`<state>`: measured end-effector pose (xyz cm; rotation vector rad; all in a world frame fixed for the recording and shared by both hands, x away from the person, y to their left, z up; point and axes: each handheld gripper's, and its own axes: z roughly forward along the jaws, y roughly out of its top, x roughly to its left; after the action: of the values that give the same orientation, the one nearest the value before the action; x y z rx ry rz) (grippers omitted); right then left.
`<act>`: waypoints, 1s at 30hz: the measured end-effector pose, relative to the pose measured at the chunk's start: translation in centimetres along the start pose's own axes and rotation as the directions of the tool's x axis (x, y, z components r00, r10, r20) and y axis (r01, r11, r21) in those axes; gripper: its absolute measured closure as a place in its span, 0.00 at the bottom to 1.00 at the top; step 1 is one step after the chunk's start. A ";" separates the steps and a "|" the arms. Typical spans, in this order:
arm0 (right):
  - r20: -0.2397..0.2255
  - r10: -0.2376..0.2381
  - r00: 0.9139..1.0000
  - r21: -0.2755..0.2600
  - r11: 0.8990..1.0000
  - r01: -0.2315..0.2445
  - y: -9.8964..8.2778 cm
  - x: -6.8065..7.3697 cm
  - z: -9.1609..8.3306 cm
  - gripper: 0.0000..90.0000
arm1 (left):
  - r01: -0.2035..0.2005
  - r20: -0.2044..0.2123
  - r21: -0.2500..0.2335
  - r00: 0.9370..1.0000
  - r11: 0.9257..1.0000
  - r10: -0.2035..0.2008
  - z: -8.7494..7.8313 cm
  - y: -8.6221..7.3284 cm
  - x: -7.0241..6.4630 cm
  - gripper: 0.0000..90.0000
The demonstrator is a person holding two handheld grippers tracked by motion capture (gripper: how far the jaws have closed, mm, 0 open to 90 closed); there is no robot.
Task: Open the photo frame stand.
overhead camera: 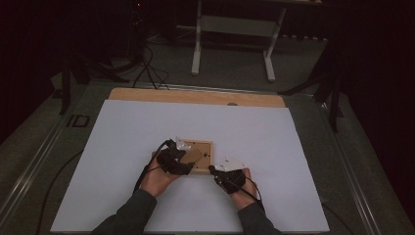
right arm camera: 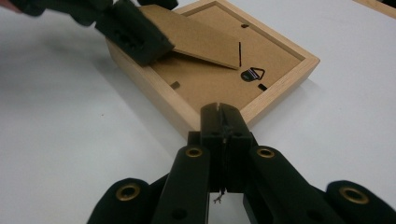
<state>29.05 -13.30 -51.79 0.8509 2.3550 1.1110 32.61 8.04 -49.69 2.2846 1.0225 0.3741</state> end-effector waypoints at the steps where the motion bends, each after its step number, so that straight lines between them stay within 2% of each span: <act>1: 0.000 0.000 1.000 0.000 1.000 0.000 0.0 0.0 0.0 0.99 | 0.011 0.013 -0.003 1.000 1.000 -0.011 0.0 -0.1 0.2 0.47; 3: 0.000 0.001 1.000 0.000 1.000 -0.001 0.0 0.0 0.0 0.99 | 0.011 0.015 0.001 1.000 1.000 -0.011 -0.1 -0.1 0.3 0.55; 8: 0.000 0.000 1.000 -0.002 1.000 0.000 0.0 0.0 0.0 0.99 | 0.021 0.019 0.012 1.000 1.000 -0.021 -0.3 0.2 0.3 0.56; 14: -0.001 -0.002 1.000 -0.001 1.000 0.002 0.0 0.0 0.0 0.99 | 0.040 0.036 -0.034 0.999 0.999 -0.038 -1.0 1.2 0.4 0.56; 18: -0.001 0.000 1.000 -0.001 1.000 0.000 0.0 0.0 0.0 0.99 | 0.051 0.037 -0.040 0.998 0.998 -0.049 -1.2 1.8 0.4 0.55; 22: -0.002 0.001 1.000 -0.002 1.000 -0.001 0.0 0.0 0.0 0.99 | 0.125 0.093 -0.021 0.988 0.992 -0.122 -0.9 1.9 1.1 0.54; 24: -0.001 0.000 1.000 -0.001 1.000 0.000 0.0 0.0 0.0 0.99 | 0.125 0.093 -0.021 0.988 0.992 -0.122 -0.9 1.9 1.1 0.54; 25: -0.002 0.002 1.000 -0.002 1.000 -0.002 0.0 0.0 0.0 0.99 | 0.141 0.097 -0.003 0.985 0.990 -0.140 -0.6 1.9 1.2 0.54; 30: -0.002 0.002 1.000 -0.002 1.000 -0.002 0.0 -0.1 0.0 0.99 | 0.156 0.105 0.012 0.982 0.988 -0.157 -0.3 1.9 1.2 0.53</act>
<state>29.08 -13.36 -51.81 0.8523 2.3547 1.1153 34.35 8.10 -48.23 2.1840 1.1398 0.1847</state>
